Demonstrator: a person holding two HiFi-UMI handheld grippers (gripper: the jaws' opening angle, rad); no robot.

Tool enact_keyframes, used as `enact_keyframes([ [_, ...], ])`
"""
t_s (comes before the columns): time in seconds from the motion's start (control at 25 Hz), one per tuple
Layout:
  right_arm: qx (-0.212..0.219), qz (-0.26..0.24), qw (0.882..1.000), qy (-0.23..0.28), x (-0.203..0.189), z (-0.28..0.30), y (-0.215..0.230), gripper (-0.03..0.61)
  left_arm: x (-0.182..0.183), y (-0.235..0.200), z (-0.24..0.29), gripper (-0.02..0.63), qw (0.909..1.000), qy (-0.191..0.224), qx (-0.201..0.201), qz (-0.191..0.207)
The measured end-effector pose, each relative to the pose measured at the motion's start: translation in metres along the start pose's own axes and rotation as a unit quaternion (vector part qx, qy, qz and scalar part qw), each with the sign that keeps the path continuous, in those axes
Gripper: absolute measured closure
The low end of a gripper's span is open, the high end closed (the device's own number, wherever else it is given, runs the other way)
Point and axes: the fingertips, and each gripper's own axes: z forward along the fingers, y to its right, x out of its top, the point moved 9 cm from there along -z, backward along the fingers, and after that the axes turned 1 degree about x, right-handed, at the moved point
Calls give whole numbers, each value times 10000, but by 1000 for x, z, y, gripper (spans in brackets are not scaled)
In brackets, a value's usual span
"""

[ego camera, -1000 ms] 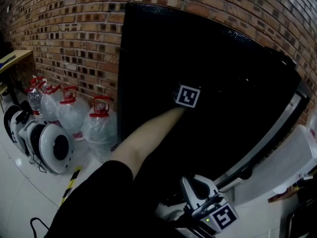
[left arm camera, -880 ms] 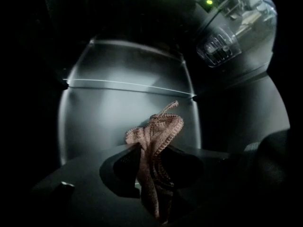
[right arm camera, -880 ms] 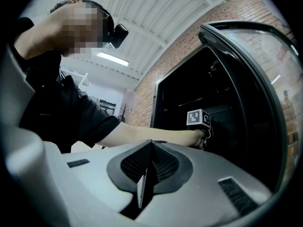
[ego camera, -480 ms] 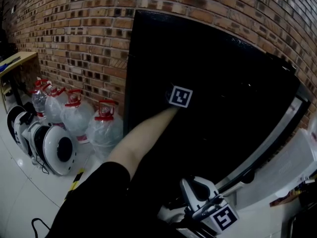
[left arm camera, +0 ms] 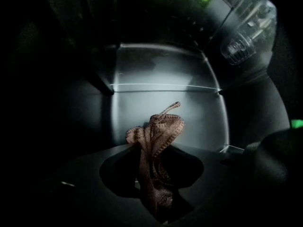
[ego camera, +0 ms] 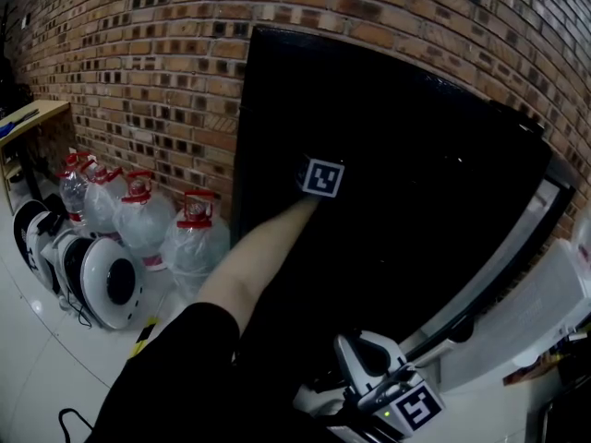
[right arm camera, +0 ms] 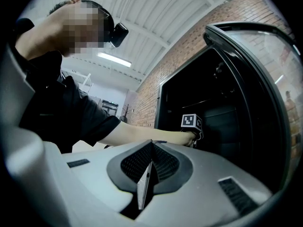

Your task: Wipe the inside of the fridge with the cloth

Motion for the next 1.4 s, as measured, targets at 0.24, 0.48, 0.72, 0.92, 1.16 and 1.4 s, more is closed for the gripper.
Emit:
enact_keyframes([
  [0.24, -153, -26, 9999, 30, 0, -11, 2, 572, -2, -1, -2, 479, 9999, -53, 129, 6],
  [0.48, -311, -11, 9994, 121, 4, -22, 6, 573, 10, 24, -36, 479, 9969, 417, -578, -330],
  [0.72, -418, 55, 9991, 81, 6, -21, 14, 572, 21, 51, -96, 479, 9849, 1099, -1336, -87],
  [0.92, -623, 125, 9979, 115, 3, -20, 26, 573, 16, 48, -156, 479, 9708, 1384, -1960, -17],
  [1.16, -657, -228, 9974, 172, 4, -8, 27, 574, 6, 34, -233, 479, 9545, 1646, -2488, 35],
  [1.4, -541, -231, 9977, 349, -1, -8, 14, 574, -12, 6, -300, 479, 9524, 1792, -2444, 332],
])
